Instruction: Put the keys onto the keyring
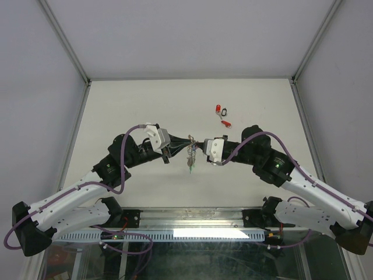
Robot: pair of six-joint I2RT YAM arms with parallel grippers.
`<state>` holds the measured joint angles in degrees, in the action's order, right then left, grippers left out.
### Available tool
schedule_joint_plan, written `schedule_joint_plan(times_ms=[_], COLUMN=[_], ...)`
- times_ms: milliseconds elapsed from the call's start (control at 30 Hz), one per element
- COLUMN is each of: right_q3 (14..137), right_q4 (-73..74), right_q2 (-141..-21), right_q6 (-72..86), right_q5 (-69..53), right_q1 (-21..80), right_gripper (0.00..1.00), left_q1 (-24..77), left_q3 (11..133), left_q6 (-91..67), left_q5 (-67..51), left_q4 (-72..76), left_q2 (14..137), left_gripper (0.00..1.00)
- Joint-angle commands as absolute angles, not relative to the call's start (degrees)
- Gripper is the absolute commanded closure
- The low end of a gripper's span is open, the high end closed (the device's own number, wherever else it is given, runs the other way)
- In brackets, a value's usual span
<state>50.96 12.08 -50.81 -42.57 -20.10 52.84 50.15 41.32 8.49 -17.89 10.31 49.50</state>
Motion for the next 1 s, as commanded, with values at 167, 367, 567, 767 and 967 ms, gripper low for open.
schedule_joint_plan(times_ms=[167,367,567,767,967], right_q3=[51.64,52.02,52.11,52.29,52.12], right_q4=[8.1,8.09,7.69,7.3,7.17], right_q2=[-48.82,-48.6,-49.17,-49.19,-49.72], right_q6=[-42.43,-42.02,-41.66,-41.41,-41.13], right_q5=[-16.93,-18.11,-18.94,-19.38,-19.69], right_q1=[53.46,53.5,53.7,53.87,54.05], right_gripper=[1.0,1.0,1.0,1.0,1.0], left_q1=[49.83,49.84,49.88,49.84,49.84], left_q3=[43.86,43.86,43.77,43.68,43.69], left_q6=[8.51,8.44,8.4,8.41,8.51], left_q5=[-16.35,-16.43,-16.27,-16.26,-16.26], left_q4=[12.92,12.89,12.68,12.69,12.64], left_q2=[48.49,48.55,48.22,48.2,48.27], left_gripper=[1.0,1.0,1.0,1.0,1.0])
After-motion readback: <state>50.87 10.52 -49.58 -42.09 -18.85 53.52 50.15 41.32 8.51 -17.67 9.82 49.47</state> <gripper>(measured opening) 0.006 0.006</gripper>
